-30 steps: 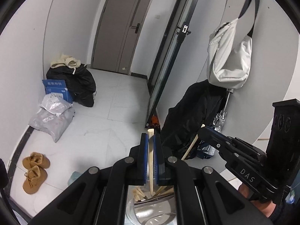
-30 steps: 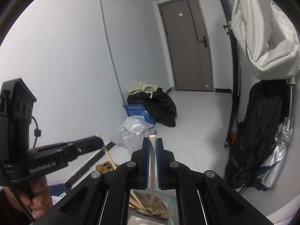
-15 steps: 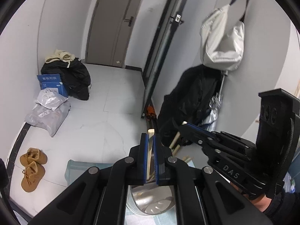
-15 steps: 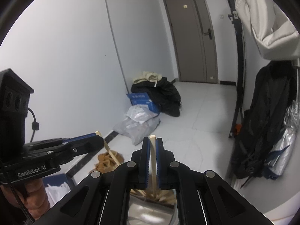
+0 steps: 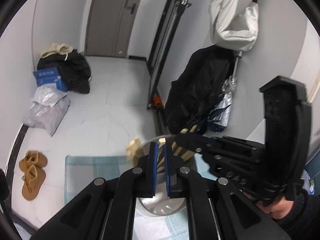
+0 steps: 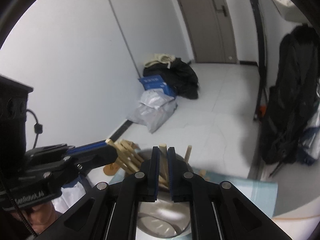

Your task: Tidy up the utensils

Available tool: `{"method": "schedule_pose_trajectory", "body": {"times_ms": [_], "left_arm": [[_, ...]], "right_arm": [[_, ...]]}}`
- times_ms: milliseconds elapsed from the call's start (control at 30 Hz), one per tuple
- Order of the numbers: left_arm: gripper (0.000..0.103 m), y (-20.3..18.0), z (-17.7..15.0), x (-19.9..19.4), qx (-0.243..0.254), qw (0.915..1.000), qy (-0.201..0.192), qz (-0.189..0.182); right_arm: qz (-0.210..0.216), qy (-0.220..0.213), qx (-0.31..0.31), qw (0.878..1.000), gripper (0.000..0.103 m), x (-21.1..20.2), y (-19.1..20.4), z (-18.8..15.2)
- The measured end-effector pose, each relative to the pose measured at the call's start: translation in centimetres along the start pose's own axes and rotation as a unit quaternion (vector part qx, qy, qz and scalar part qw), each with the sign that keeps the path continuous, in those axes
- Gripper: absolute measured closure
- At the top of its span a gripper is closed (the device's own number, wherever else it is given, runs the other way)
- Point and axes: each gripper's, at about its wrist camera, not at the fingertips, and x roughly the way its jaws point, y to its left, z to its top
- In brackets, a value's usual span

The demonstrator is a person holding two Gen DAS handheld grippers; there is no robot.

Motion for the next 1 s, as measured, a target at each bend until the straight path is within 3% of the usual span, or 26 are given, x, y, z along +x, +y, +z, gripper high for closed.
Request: {"method": "schedule_pose_trajectory", "body": {"times_ms": [67,133,233,300,367,467,533,600,667,800,900,1000], "left_arm": [[0.100,0.3,-0.4,-0.1,-0.014,0.9999,0.004,0.005],[0.097,0.5,-0.9,-0.5,-0.024,0.9996,-0.001,-0.014],[0.080,-0.2,-1.2,-1.2,-0.020,0.9998,-0.003,-0.006],[0.066,-0.5,-1.3,-1.8,-0.019,0.9998,-0.010,0.000],[0.061,-1.1,-1.3,-3.1,-0.017,0.9996,-0.024,0.002],[0.052,-1.6,-1.3,-4.3,-0.016,0.9991,-0.037,0.014],[0.043,-2.2,-1.4,-5.8,-0.010,0.9976,-0.056,0.039],[0.025,-2.7,-1.5,-7.0,0.005,0.9949,-0.077,0.064],[0.013,-3.2,-1.8,-8.9,0.006,0.9905,-0.104,0.089],[0.012,-3.8,-2.5,-11.2,0.006,0.9845,-0.138,0.109],[0.003,-4.7,-3.7,-12.6,0.008,0.9781,-0.165,0.127],[0.001,-5.6,-4.8,-13.1,0.012,0.9735,-0.183,0.136]], "right_arm": [[0.001,0.002,0.009,1.000,0.094,-0.4,-0.1,-0.5],[-0.006,-0.001,0.012,1.000,0.092,-0.9,-0.2,-1.0],[-0.002,0.000,0.018,1.000,0.077,-1.6,-0.3,-1.6],[-0.002,-0.014,0.021,1.000,0.075,-2.9,-0.1,-2.0],[-0.004,-0.026,0.025,0.999,0.067,-4.0,0.1,-2.5],[-0.006,-0.045,0.025,0.999,0.063,-6.1,0.6,-3.0],[-0.016,-0.059,0.023,0.998,0.061,-7.7,1.1,-3.4],[-0.025,-0.075,0.026,0.997,0.055,-9.5,1.4,-4.0],[-0.036,-0.079,0.035,0.996,0.047,-10.6,1.5,-4.5],[-0.047,-0.092,0.035,0.994,0.045,-12.8,2.0,-5.9],[-0.061,-0.115,0.030,0.991,0.032,-14.5,2.5,-7.2],[-0.075,-0.138,0.021,0.987,0.025,-16.2,3.5,-8.8]]}}
